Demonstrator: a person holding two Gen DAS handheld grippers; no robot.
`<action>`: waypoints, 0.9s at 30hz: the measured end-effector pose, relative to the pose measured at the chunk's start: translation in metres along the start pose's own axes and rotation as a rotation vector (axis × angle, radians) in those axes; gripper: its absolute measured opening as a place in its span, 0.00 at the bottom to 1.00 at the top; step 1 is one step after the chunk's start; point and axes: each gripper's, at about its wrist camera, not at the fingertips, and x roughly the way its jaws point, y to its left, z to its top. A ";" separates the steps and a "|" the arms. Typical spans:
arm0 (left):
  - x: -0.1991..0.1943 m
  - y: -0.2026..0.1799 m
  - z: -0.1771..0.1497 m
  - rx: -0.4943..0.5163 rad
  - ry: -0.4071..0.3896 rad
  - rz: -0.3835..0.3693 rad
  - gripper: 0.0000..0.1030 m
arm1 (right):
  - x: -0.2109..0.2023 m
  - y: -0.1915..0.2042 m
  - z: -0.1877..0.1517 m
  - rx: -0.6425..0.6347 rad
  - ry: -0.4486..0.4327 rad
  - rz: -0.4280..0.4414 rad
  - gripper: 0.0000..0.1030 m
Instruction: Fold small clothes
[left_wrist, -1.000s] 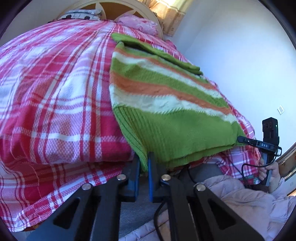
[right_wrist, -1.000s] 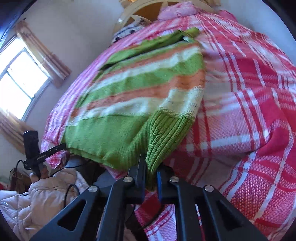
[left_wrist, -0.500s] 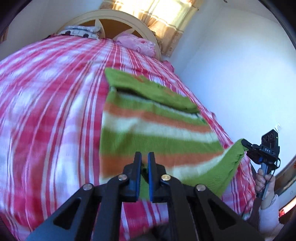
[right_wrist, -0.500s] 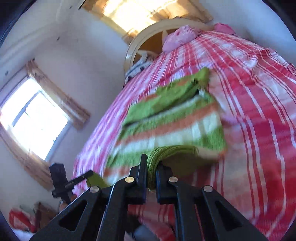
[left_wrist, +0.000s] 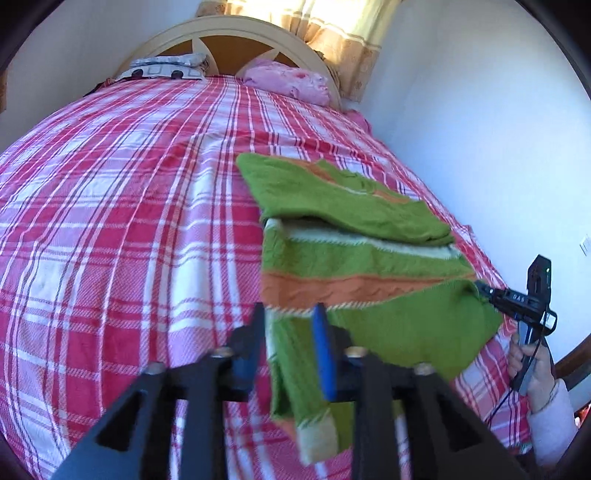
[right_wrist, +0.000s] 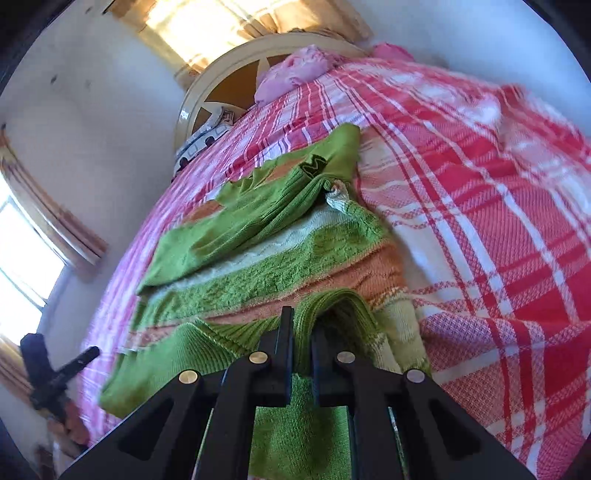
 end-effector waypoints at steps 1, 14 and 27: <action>0.000 -0.002 -0.003 0.006 -0.001 0.001 0.53 | -0.003 0.004 -0.001 -0.018 -0.011 -0.003 0.14; 0.032 -0.019 -0.032 -0.047 0.054 0.046 0.53 | -0.064 0.068 -0.034 -0.284 -0.281 -0.077 0.67; 0.010 -0.026 -0.046 0.003 -0.073 0.116 0.48 | -0.045 0.072 -0.031 -0.222 -0.224 -0.061 0.67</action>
